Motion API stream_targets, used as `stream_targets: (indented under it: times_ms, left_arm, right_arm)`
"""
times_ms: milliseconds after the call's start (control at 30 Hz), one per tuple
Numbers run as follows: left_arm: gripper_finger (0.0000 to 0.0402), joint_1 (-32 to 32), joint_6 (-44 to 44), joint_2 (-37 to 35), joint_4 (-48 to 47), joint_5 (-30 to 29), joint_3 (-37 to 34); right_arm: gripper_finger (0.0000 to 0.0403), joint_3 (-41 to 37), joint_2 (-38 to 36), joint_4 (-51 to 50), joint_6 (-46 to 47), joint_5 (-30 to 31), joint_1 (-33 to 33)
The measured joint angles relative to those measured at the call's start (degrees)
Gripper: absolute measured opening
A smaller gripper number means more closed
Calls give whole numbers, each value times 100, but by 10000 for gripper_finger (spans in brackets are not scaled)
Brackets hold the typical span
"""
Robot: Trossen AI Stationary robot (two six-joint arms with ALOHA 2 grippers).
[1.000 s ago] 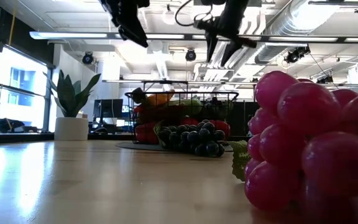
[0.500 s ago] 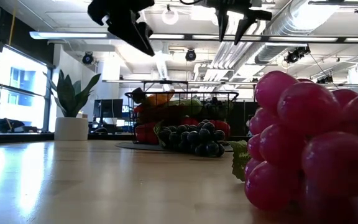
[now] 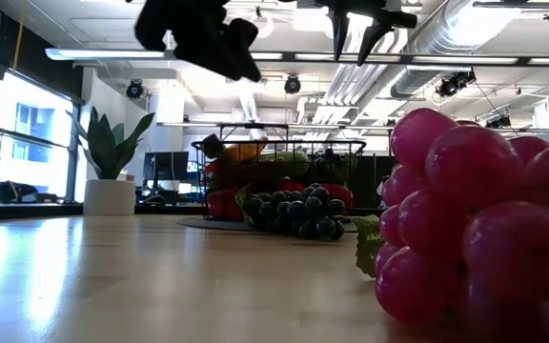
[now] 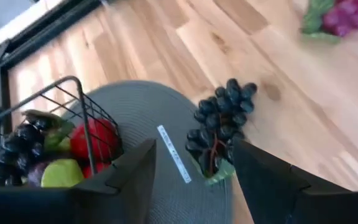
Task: Build produce basket
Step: Put the purple grapes into the wire basket
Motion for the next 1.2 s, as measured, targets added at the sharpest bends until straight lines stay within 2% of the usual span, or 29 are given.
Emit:
stream_targets:
  times_ms: [133, 333, 867, 1000, 1200]
  left_arm:
    - [231, -122, -14, 156, 340, -335, 0]
    - [267, -287, 116, 565, 604, -215, 1]
    - [271, -612, 267, 1940, 1385, 10, 1]
    - [271, -668, 313, 2249, 1555, -117, 4]
    - [271, -674, 323, 2671, 1743, -641, 6]
  right_arm:
    - [195, -2, 0, -1, -13, -4, -2]
    - [195, -2, 0, -9, -58, -4, -2]
    - [195, -4, 0, -21, -105, -9, -2]
    - [195, -7, 0, -23, -105, -9, -2]
    - [195, -8, 2, -21, -105, -11, -2]
